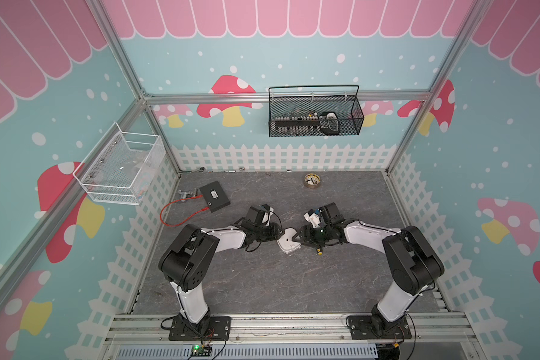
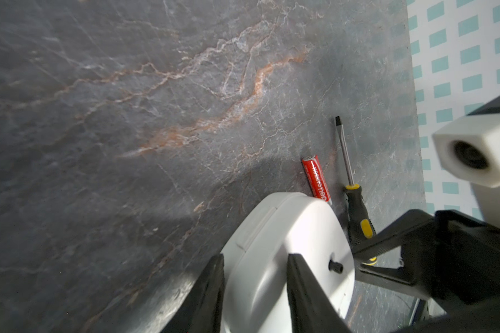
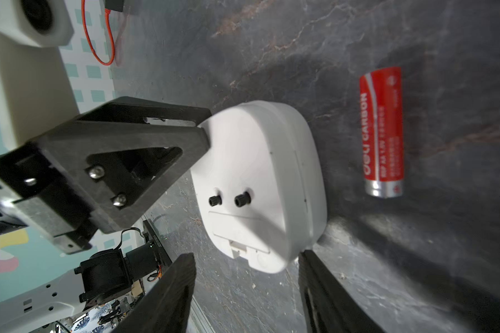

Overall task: Remove the battery from the alarm
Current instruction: Adjust the alarm at the center of the board.

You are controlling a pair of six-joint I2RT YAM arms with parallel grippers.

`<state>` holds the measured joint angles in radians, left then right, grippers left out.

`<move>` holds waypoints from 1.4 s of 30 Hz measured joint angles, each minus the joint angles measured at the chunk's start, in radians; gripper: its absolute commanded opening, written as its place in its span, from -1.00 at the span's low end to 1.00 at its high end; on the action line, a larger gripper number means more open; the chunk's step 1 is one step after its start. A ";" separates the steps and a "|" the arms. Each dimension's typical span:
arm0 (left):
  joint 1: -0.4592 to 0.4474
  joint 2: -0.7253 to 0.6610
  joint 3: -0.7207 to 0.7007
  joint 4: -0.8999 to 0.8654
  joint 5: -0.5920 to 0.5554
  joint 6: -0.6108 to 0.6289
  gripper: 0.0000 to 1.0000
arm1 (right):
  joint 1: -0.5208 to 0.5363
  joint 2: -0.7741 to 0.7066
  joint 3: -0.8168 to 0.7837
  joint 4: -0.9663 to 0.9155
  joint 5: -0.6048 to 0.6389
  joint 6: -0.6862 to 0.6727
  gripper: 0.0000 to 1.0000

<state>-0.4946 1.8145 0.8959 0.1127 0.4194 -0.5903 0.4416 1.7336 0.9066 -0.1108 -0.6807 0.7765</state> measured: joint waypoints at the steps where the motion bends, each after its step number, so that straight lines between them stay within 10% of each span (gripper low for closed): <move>1: 0.002 0.006 0.003 0.006 0.000 0.003 -0.27 | -0.003 0.003 -0.006 0.011 -0.013 0.003 0.26; 42: 0.032 0.149 0.074 0.208 0.071 0.027 -0.41 | -0.024 -0.023 -0.047 0.161 0.056 0.189 0.28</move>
<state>-0.4629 1.9633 0.9695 0.3206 0.4900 -0.5636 0.4171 1.7111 0.8593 0.0505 -0.6247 0.9657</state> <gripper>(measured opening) 0.299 0.649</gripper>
